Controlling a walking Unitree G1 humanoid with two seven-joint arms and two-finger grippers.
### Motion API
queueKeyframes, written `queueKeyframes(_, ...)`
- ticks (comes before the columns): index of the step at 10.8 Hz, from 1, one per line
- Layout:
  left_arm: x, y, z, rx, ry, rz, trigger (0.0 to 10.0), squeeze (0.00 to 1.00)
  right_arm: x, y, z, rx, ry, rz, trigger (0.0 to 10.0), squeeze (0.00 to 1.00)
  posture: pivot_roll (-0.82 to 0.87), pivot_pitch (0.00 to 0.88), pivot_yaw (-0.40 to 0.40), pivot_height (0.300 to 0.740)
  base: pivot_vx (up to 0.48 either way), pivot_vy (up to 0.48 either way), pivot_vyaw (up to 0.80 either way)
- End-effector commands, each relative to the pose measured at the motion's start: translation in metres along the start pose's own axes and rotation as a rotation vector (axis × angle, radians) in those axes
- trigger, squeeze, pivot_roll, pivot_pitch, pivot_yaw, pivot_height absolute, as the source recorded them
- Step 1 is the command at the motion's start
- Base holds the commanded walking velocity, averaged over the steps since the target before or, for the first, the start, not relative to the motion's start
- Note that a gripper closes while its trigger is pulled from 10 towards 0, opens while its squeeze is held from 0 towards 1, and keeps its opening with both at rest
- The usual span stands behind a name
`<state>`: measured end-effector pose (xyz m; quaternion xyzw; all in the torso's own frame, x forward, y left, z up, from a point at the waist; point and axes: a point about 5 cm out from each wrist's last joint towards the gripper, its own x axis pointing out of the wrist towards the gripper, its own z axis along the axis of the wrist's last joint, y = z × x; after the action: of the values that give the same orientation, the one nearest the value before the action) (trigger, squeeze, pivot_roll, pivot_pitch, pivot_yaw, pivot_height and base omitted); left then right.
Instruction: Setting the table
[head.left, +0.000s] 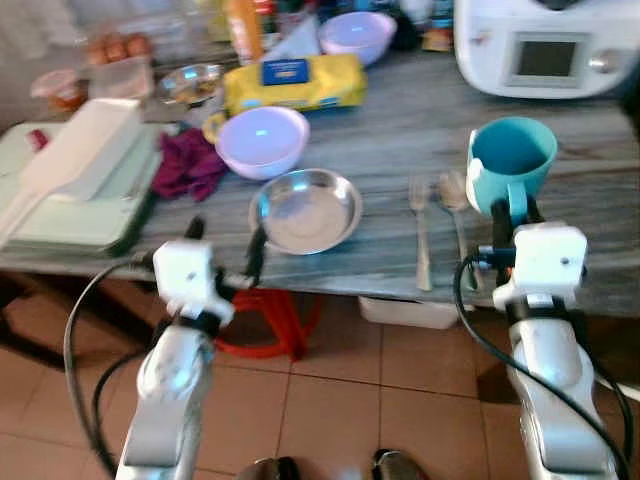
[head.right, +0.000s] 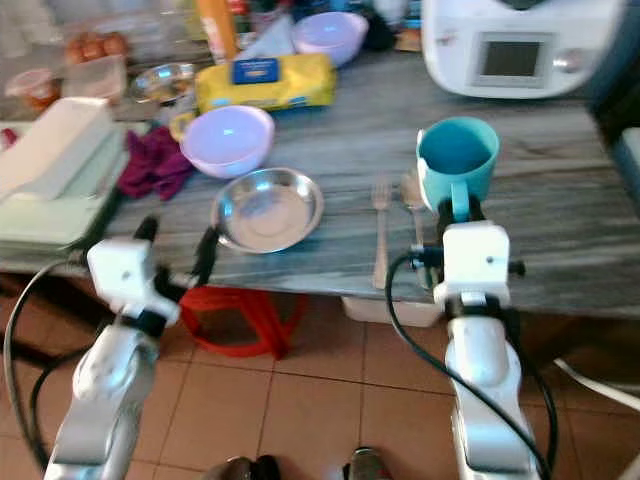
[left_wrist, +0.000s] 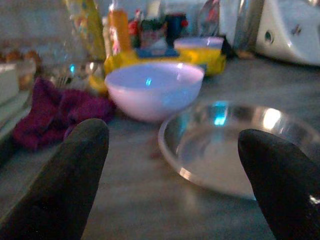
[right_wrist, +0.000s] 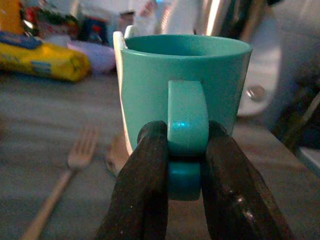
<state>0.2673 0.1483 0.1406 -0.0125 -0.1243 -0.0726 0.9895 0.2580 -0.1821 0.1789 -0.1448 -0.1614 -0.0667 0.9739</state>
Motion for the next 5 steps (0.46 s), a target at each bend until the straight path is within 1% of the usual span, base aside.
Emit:
queueKeyframes(1,-0.007,0.010,-0.003,0.022,0.019,0.041,10.0,0.00,-0.005,0.004,0.006,0.003,-0.017,0.006,10.0,0.00,-0.14,0.156,0.097,0.740,0.000,0.000,0.00)
queueKeyframes(2,-0.010,0.014,-0.006,0.030,0.027,0.067,10.0,0.00,-0.015,0.004,0.003,-0.002,0.011,-0.002,10.0,0.00,-0.14,0.161,0.095,0.740,0.000,0.000,0.00)
queueKeyframes(3,-0.012,0.015,-0.007,0.030,0.031,0.081,10.0,0.00,-0.021,0.001,0.001,-0.009,0.025,-0.012,10.0,0.00,-0.14,0.163,0.094,0.740,0.000,0.000,0.00)
queueKeyframes(4,-0.014,0.017,-0.009,0.034,0.036,0.089,10.0,0.00,-0.029,-0.005,-0.003,-0.021,0.054,-0.032,10.0,0.00,-0.14,0.165,0.095,0.740,0.000,0.000,0.00)
queueKeyframes(5,-0.014,0.016,-0.010,0.034,0.038,0.088,10.0,0.00,-0.031,-0.008,-0.002,-0.039,0.049,-0.031,10.0,0.00,-0.14,0.165,0.097,0.740,0.000,0.000,0.00)
